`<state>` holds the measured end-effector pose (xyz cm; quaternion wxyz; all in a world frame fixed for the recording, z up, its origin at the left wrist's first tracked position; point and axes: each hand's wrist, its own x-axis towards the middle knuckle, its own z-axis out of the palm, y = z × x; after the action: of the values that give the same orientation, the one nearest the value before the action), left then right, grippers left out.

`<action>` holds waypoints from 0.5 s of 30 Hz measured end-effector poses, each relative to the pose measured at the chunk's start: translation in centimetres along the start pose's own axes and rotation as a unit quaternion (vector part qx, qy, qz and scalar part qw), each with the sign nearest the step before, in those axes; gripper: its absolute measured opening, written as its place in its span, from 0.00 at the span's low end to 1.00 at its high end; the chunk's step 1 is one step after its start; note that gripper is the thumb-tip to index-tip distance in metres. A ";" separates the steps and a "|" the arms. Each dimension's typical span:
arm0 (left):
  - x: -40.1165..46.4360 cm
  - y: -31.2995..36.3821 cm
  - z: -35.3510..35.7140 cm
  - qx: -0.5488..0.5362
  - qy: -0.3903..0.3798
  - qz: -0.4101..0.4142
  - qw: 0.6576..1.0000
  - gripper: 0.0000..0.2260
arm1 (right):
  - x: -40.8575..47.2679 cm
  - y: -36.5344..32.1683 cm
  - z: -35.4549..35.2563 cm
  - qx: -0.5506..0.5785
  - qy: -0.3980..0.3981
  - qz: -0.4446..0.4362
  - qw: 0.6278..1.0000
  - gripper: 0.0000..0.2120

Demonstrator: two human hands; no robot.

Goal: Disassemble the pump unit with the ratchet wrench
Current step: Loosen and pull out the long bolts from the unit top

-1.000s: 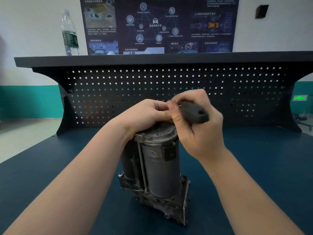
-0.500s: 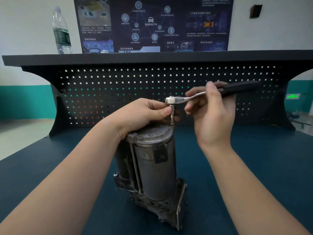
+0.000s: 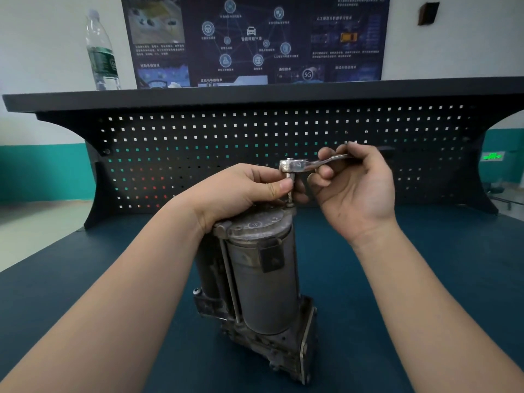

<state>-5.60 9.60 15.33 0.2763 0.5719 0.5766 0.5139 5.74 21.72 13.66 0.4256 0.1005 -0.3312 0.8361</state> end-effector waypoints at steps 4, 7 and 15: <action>0.0 0.0 -0.1 0.029 0.011 0.001 1.000 0.08 | -1.6 2.0 0.3 -0.198 -0.052 -0.313 0.928 0.08; -0.3 0.2 0.1 0.039 0.014 0.018 0.999 0.06 | -2.6 3.0 0.1 -0.393 -0.193 -0.507 0.743 0.05; -0.2 -0.1 0.0 0.021 0.035 -0.001 0.999 0.12 | -1.1 0.7 0.5 -0.138 -0.023 -0.158 0.977 0.12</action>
<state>-5.59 9.44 15.17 0.2448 0.5585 0.5971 0.5212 5.86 20.38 13.23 0.5543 0.1109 -0.4331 0.7021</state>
